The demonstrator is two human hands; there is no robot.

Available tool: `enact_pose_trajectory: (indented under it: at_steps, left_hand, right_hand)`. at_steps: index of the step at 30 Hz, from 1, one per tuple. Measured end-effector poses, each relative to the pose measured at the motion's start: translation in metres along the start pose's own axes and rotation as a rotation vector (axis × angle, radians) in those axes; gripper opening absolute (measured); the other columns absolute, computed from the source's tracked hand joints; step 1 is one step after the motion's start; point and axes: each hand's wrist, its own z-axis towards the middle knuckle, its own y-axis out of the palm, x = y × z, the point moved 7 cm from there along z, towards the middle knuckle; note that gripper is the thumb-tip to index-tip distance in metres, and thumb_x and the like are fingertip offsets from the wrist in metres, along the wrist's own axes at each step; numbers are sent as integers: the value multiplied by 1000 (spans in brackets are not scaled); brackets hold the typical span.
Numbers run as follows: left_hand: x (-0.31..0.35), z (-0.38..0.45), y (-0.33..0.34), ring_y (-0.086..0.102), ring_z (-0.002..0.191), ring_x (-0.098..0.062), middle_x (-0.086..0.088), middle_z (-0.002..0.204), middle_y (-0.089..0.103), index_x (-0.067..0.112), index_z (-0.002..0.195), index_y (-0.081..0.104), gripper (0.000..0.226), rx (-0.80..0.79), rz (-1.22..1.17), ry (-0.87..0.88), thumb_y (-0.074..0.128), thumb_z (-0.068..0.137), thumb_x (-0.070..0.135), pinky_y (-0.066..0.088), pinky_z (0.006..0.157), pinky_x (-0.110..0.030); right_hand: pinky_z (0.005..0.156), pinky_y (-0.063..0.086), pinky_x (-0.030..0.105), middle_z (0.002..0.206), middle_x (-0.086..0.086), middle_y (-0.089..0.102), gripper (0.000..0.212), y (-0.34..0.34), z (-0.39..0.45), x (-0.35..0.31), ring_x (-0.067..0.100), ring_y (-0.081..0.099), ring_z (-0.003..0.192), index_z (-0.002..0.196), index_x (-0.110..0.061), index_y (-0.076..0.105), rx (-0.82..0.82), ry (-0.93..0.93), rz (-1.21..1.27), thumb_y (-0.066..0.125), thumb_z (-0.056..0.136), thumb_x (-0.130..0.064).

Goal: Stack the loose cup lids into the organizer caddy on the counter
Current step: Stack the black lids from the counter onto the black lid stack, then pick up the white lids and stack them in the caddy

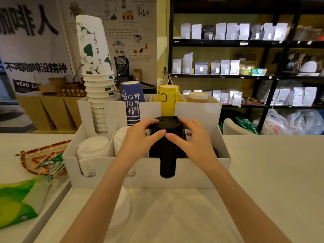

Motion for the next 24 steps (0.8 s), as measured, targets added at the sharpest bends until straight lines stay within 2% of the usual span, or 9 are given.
enact_pose_trajectory:
  at_steps: [2,6,9,11,14,16,18,21,24]
  left_hand:
    - [0,0,0,50,114,-12,0,123,58,21,119,53,42,-1,3,8,60,79,32,44,92,-30]
    - [5,-1,-2,48,113,-13,-2,121,57,19,114,56,39,47,37,32,62,78,31,45,95,-37]
    - [10,-2,-4,46,112,-14,-3,121,54,19,112,57,37,66,125,76,61,78,33,44,95,-37]
    - [11,-4,-3,47,112,-13,-1,121,54,20,115,56,38,32,135,93,60,80,32,43,94,-35]
    - [7,-12,-13,51,108,-10,3,115,56,20,115,56,33,76,17,82,58,82,26,47,89,-32]
    - [4,-23,-24,55,100,-9,5,107,60,21,109,59,27,120,-4,125,58,82,21,49,82,-26]
    - [-2,-35,-34,57,93,-4,8,100,61,21,105,61,22,109,31,168,58,82,20,48,77,-17]
    - [-22,-55,-48,54,86,5,12,97,60,22,102,62,19,78,134,160,56,83,22,44,69,-4]
    - [-40,-71,-59,53,87,-1,8,99,60,21,98,63,17,34,237,130,55,84,22,39,70,-8]
  right_hand:
    - [73,33,-6,110,-8,49,55,-1,2,0,6,45,103,125,-20,48,-18,12,3,67,76,-36]
    - [74,34,10,117,-2,52,58,-3,8,3,8,47,105,124,-16,47,-78,58,-15,68,74,-37]
    - [72,34,11,121,1,52,57,-3,9,2,11,47,107,123,-17,47,-93,62,-44,69,74,-37]
    - [77,33,14,122,2,50,55,-4,6,-1,9,43,108,123,-16,46,-38,50,-67,68,75,-33]
    - [79,29,3,116,3,51,45,-11,-6,-15,13,44,109,116,-13,50,148,-79,-130,66,77,-27]
    - [79,32,-1,105,-1,53,35,-10,-17,-26,10,48,99,109,-12,55,224,-150,-74,62,76,-24]
    - [76,38,3,93,-5,57,23,-6,-26,-32,2,53,85,100,-12,59,242,-165,42,59,78,-19]
    - [65,44,8,75,-8,61,7,18,-37,-35,3,56,70,88,-13,63,51,-79,173,61,81,-12]
    - [66,47,18,82,0,65,14,58,-55,-29,11,59,74,94,-16,62,-291,50,105,62,81,-20]
